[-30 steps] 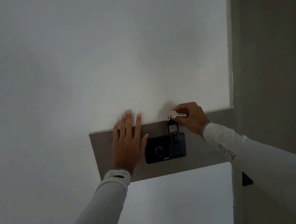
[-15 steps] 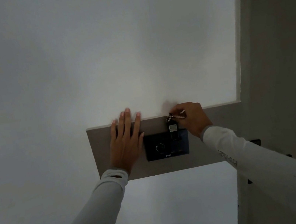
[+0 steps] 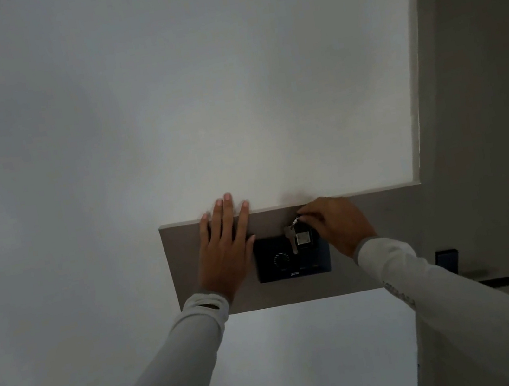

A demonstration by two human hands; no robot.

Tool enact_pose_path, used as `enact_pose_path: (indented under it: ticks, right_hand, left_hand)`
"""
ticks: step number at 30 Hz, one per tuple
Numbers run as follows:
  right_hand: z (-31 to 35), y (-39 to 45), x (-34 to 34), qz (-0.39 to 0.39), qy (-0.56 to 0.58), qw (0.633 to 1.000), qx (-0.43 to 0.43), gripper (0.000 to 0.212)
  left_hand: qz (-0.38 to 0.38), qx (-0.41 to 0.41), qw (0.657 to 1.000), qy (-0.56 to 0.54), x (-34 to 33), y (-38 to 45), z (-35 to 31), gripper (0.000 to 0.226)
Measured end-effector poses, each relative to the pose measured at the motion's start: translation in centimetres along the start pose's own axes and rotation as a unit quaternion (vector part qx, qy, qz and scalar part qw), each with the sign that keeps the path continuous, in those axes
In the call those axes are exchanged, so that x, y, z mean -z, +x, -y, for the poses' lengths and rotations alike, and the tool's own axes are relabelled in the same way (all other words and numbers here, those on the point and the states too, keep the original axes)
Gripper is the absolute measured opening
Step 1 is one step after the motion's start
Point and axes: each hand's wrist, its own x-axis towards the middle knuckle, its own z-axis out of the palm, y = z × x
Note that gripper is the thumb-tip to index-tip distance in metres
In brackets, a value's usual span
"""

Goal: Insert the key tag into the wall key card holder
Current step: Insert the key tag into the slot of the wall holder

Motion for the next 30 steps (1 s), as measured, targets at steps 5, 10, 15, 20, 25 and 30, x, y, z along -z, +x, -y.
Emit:
enact_pose_path:
  ticks: [5, 10, 15, 20, 25, 30]
  right_hand:
    - [0.1, 0.9, 0.4, 0.004, 0.029, 1.0, -0.006, 0.016]
    - [-0.3, 1.3, 0.1, 0.002, 0.058, 0.998, -0.014, 0.014]
    - [-0.8, 1.7, 0.1, 0.043, 0.027, 0.999, -0.003, 0.016]
    - [-1.0, 1.7, -0.1, 0.055, 0.033, 0.997, -0.032, 0.017]
    - [-1.1, 2.0, 0.0, 0.072, 0.016, 0.997, -0.021, 0.017]
    - [-0.7, 1.8, -0.1, 0.064, 0.008, 0.997, -0.032, 0.018]
  left_hand:
    - [0.008, 0.0, 1.0, 0.001, 0.3, -0.1, -0.1, 0.064]
    - [0.013, -0.002, 1.0, 0.003, 0.3, -0.1, 0.0, 0.064]
    - [0.017, 0.001, 1.0, 0.008, 0.2, -0.1, 0.0, 0.065]
    - [0.028, 0.003, 1.0, 0.009, -0.1, -0.1, 0.0, 0.067]
    - [0.03, 0.009, 1.0, 0.004, 0.0, 0.0, 0.0, 0.068]
    - [0.047, 0.007, 0.999, 0.002, 0.4, 0.0, 0.0, 0.068]
